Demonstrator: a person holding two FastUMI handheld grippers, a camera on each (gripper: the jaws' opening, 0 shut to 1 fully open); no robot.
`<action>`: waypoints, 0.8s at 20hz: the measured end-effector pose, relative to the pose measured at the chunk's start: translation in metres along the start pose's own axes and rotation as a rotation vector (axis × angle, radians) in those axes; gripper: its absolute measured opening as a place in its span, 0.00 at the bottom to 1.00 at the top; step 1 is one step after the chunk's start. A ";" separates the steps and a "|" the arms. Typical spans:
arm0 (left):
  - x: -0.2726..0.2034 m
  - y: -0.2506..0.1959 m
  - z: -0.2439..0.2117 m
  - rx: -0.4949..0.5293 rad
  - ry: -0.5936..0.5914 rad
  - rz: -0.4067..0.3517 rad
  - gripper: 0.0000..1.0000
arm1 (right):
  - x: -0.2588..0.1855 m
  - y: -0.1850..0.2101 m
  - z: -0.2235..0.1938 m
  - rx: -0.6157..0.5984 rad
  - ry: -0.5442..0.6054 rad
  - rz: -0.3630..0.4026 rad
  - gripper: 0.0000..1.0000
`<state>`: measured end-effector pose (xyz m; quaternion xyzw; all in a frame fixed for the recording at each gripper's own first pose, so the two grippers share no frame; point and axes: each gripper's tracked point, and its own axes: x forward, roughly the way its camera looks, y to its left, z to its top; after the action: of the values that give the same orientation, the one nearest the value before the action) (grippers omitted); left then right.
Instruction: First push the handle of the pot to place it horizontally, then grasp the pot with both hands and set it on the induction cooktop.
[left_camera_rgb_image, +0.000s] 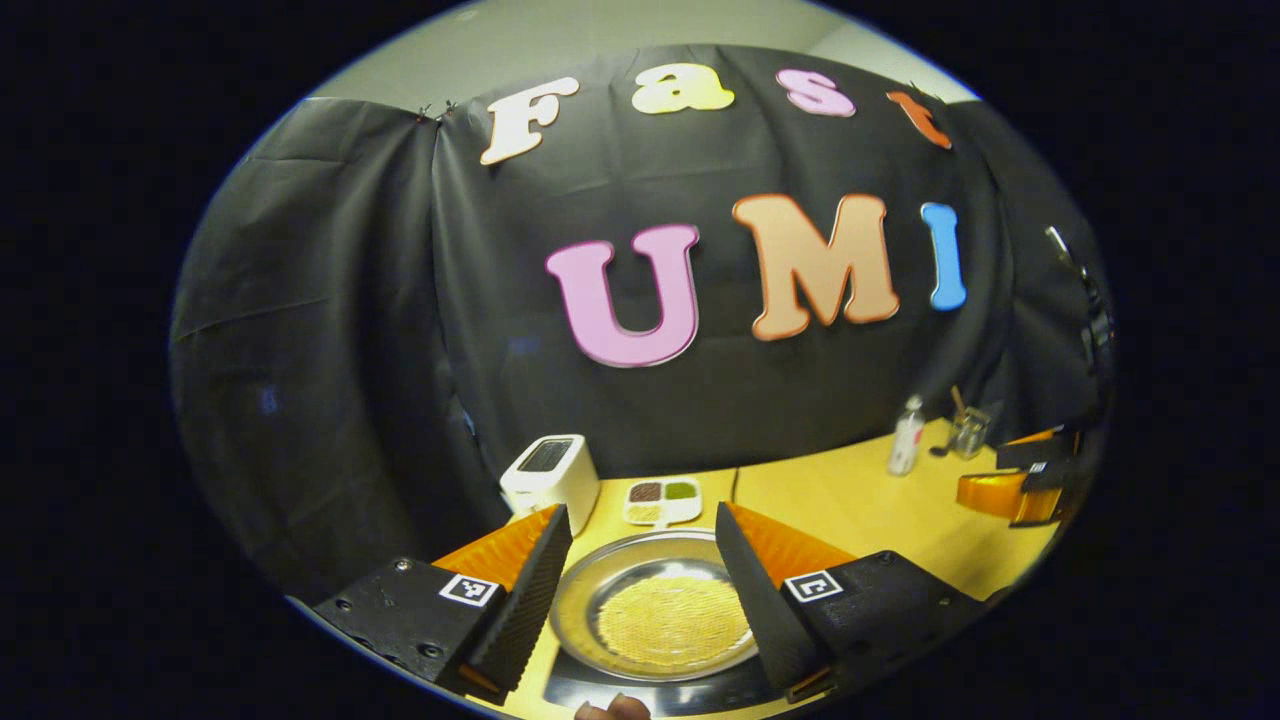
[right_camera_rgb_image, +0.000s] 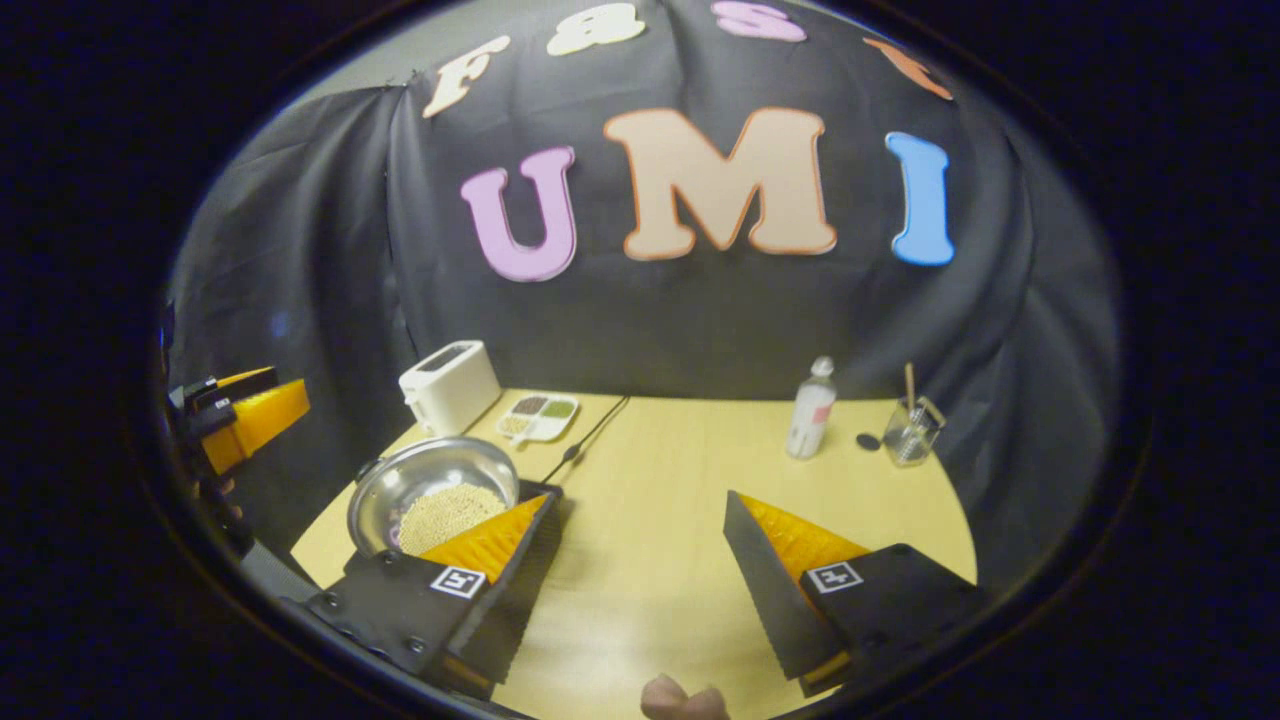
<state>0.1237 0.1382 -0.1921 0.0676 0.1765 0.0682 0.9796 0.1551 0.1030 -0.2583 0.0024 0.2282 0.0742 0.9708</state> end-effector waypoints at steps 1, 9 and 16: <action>-0.010 -0.016 0.016 -0.010 -0.028 -0.012 0.89 | -0.014 -0.010 0.014 -0.003 -0.033 -0.006 0.95; -0.076 -0.086 0.121 -0.032 -0.234 -0.093 0.88 | -0.115 -0.044 0.115 0.037 -0.276 -0.047 0.95; -0.127 -0.067 0.119 -0.099 -0.233 -0.100 0.88 | -0.181 -0.020 0.123 0.021 -0.343 -0.065 0.95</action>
<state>0.0554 0.0390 -0.0492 0.0177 0.0611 0.0195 0.9978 0.0525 0.0603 -0.0688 0.0177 0.0599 0.0392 0.9973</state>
